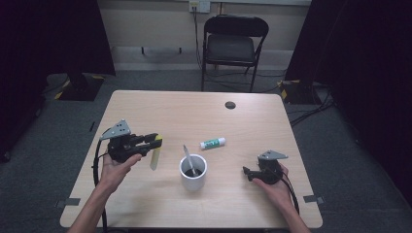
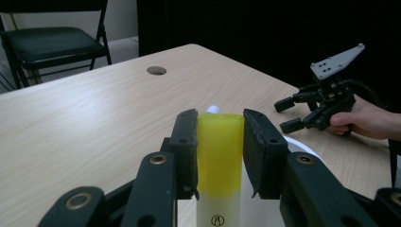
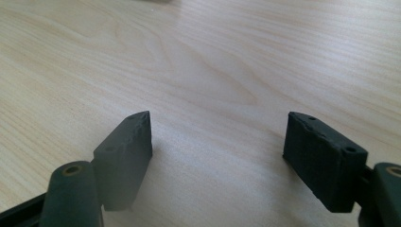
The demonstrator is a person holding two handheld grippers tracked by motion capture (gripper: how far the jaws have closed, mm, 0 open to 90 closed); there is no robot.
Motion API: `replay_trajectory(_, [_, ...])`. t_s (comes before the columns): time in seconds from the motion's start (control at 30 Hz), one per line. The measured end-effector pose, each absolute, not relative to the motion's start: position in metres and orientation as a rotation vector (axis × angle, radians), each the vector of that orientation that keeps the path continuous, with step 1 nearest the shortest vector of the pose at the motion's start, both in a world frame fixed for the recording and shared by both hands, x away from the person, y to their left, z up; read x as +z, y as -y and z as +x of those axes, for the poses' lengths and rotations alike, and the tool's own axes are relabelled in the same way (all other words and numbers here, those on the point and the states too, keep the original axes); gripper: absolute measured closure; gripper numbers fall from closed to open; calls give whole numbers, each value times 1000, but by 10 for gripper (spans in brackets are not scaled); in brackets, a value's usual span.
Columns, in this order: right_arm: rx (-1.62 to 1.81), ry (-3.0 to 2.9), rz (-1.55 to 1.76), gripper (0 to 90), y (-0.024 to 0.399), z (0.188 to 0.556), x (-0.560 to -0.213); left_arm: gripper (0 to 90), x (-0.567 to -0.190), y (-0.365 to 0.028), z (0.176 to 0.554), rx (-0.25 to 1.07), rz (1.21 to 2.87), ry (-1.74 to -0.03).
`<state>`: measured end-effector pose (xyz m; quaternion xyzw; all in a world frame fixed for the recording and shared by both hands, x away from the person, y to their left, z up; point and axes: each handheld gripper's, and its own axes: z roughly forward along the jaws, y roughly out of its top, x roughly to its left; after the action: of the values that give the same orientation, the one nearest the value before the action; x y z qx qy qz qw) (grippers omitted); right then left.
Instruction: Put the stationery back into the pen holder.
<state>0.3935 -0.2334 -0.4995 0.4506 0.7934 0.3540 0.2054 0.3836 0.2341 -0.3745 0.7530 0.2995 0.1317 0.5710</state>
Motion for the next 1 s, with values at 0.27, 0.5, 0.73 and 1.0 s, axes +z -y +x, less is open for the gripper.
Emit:
replay_trajectory(0.27, [987,-2214,1254,236,233,395,-500,673,-358,-227,375,294,1720,-665])
replay_trajectory(0.5, [989,-2216,1253,236,233,395,-499,673,-347,-222,369,297,1713,-629])
replay_trajectory(0.73, [989,-2216,1251,236,233,395,-499,673,-338,-204,367,284,1719,-585])
replay_trajectory(1.0, [987,-2217,1250,236,234,395,-500,673,-331,-179,368,266,1734,-539])
